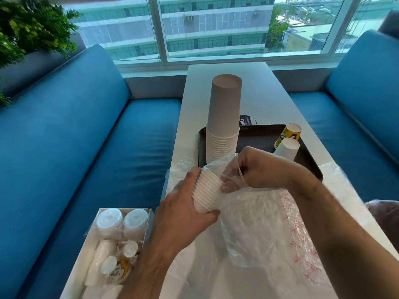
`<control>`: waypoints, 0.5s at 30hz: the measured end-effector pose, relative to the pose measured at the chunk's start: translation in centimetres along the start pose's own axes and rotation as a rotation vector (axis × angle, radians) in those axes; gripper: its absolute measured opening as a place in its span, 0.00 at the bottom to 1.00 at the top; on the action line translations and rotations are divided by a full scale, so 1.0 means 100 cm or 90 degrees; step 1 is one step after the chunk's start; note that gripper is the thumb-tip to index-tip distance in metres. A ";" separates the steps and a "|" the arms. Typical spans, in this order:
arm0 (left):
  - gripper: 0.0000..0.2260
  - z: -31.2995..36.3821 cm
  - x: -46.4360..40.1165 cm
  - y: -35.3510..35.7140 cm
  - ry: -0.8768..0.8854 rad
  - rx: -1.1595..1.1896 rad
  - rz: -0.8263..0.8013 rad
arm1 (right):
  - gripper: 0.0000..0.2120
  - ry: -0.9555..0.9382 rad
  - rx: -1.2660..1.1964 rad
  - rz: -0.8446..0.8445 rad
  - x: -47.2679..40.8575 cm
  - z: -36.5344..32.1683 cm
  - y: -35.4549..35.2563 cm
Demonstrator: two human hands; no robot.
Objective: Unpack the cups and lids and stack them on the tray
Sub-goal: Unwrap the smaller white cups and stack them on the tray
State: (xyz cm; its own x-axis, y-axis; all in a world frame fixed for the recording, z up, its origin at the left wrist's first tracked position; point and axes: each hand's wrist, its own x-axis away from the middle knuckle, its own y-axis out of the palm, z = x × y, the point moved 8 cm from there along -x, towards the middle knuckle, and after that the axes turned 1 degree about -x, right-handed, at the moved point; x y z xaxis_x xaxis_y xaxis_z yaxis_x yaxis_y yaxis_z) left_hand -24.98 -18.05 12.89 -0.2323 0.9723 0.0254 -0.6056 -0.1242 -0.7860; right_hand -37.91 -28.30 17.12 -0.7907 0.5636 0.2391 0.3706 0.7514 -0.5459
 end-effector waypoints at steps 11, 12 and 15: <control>0.40 -0.005 0.000 -0.001 -0.010 0.004 0.015 | 0.02 -0.075 -0.055 0.134 0.008 0.007 -0.016; 0.40 -0.006 0.001 -0.001 -0.011 0.007 0.018 | 0.04 -0.076 -0.089 0.165 0.010 0.010 -0.022; 0.41 -0.004 0.001 0.002 -0.016 0.014 0.011 | 0.07 -0.044 -0.192 0.169 0.010 0.016 -0.022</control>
State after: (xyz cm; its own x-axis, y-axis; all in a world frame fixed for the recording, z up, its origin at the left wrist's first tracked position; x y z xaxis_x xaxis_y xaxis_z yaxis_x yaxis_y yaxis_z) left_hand -24.76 -17.94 12.52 -0.2616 0.9648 0.0270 -0.6175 -0.1458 -0.7729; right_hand -40.27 -29.93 17.20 -0.6750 0.7353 0.0613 0.6848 0.6552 -0.3189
